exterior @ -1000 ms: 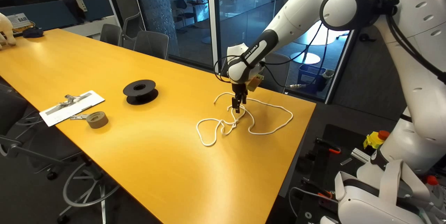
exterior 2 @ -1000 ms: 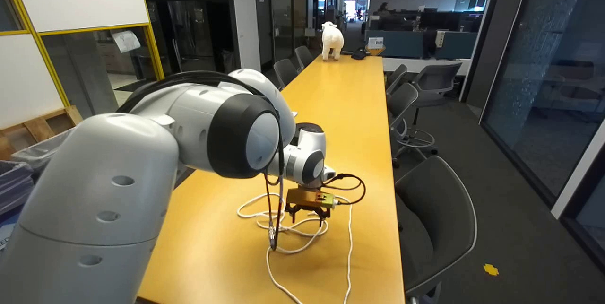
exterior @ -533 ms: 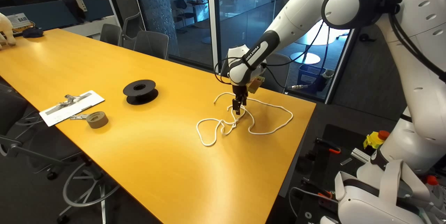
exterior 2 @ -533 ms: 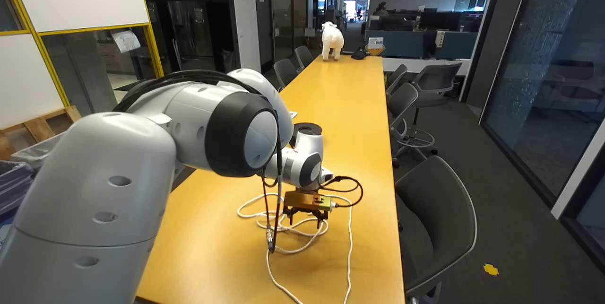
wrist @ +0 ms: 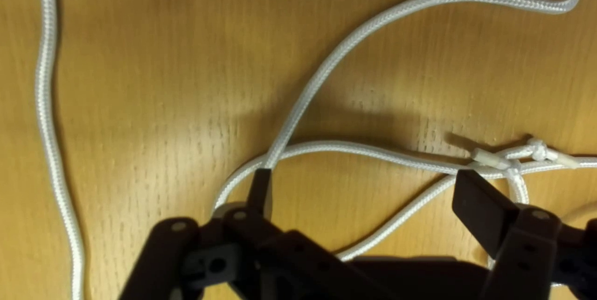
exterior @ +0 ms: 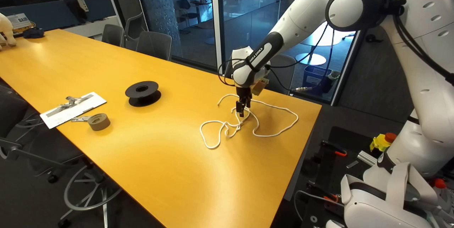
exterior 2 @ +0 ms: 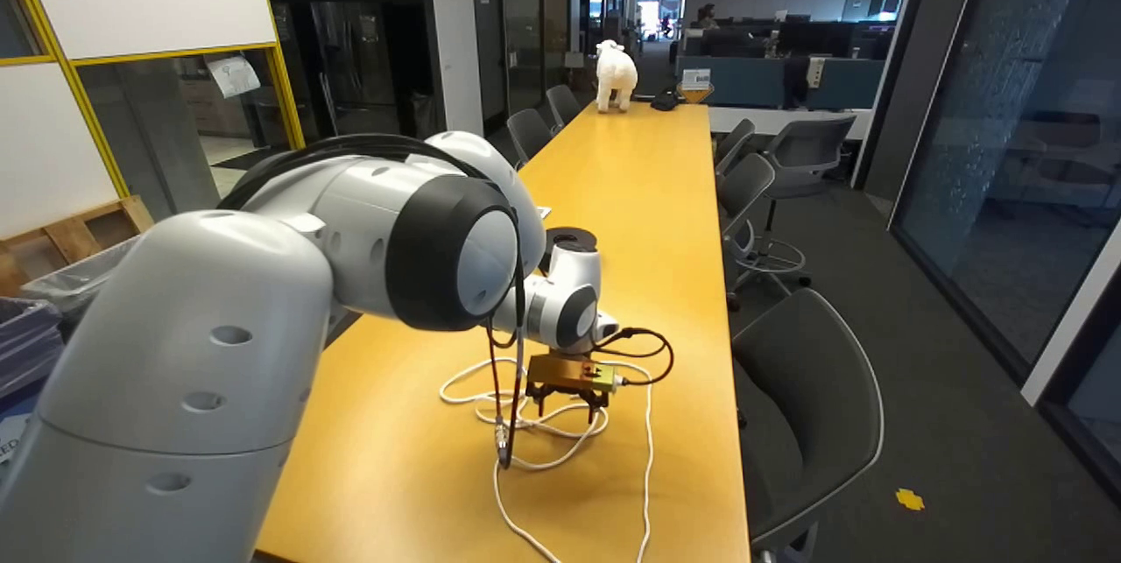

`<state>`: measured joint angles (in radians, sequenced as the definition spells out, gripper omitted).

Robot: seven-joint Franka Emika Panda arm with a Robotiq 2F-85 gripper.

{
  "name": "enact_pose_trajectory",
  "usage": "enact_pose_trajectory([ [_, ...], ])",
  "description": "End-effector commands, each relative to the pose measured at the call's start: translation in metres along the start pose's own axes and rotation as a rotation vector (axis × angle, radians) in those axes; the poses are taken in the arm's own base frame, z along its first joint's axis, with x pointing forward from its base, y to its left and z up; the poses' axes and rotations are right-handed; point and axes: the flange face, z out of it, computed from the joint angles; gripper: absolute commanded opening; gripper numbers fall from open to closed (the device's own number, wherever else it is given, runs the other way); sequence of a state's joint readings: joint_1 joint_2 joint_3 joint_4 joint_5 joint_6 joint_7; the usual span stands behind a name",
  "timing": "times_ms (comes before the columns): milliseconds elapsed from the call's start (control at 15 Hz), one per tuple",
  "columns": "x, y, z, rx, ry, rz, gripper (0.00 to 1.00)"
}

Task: Separate the two white ropes

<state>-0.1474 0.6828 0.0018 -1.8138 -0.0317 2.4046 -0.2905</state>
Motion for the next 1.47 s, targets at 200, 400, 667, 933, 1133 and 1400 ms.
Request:
enact_pose_trajectory([
  [200,0.014,0.008,0.002,0.018,0.037,0.005,1.0],
  [400,0.017,0.011,0.007,0.029,0.037,0.01,1.0],
  [667,0.022,0.017,0.011,0.032,0.042,0.017,1.0],
  [933,0.024,0.022,0.015,0.039,0.046,0.023,1.0],
  [1133,0.026,0.025,0.017,0.047,0.051,0.025,1.0],
  [1400,0.028,0.025,0.019,0.057,0.054,0.022,1.0],
])
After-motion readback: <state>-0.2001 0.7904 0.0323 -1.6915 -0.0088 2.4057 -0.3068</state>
